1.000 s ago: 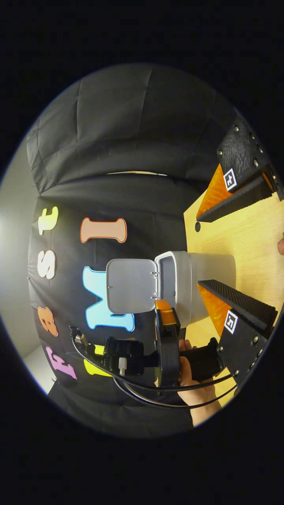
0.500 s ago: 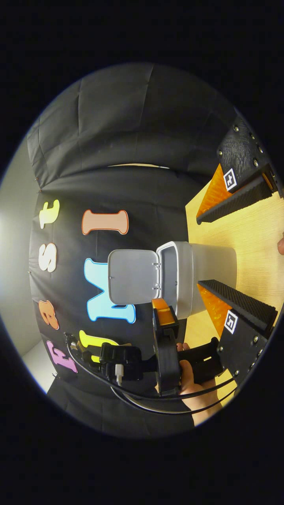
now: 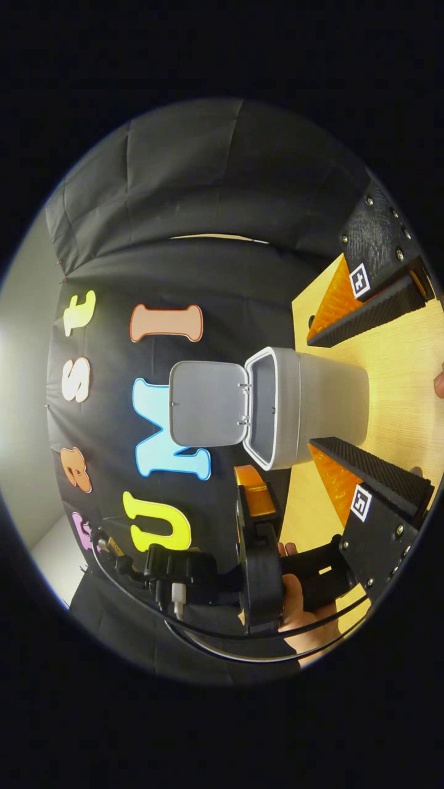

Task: Press the lid of the desktop garbage bin to open it, pick up the crumpled paper on the desktop and throw it into the bin, then pick up the pop can on the desktop and drop it into the bin, and finally close the garbage bin lid.

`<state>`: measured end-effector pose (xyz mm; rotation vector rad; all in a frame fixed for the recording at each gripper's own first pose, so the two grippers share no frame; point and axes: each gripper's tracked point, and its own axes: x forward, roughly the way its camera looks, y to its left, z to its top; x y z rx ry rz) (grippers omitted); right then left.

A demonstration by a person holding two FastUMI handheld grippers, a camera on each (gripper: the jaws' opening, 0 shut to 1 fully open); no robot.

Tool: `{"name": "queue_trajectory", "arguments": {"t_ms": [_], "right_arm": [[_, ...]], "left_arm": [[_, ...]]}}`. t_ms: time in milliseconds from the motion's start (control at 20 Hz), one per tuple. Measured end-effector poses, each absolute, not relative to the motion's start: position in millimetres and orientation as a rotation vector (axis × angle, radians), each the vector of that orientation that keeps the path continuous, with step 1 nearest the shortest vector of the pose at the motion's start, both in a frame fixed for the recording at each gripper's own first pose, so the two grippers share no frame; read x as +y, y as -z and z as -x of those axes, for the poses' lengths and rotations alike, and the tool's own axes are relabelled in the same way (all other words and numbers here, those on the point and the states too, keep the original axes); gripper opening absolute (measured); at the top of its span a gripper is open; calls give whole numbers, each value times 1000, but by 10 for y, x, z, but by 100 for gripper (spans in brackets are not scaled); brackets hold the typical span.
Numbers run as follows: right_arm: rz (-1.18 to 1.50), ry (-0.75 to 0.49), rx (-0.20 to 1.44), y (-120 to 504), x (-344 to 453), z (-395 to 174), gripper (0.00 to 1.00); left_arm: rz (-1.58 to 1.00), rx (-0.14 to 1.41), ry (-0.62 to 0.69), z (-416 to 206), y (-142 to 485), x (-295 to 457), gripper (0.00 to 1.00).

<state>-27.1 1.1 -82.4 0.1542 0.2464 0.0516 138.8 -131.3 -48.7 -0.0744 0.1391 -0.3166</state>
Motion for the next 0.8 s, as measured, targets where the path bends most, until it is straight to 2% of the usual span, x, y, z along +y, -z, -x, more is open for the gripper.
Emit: {"name": "queue_trajectory", "arguments": {"t_ms": [800], "right_arm": [[-159,-136,248,842,343,258,94]], "left_arm": [[91,139,216,-700,414,-743,92]]}}
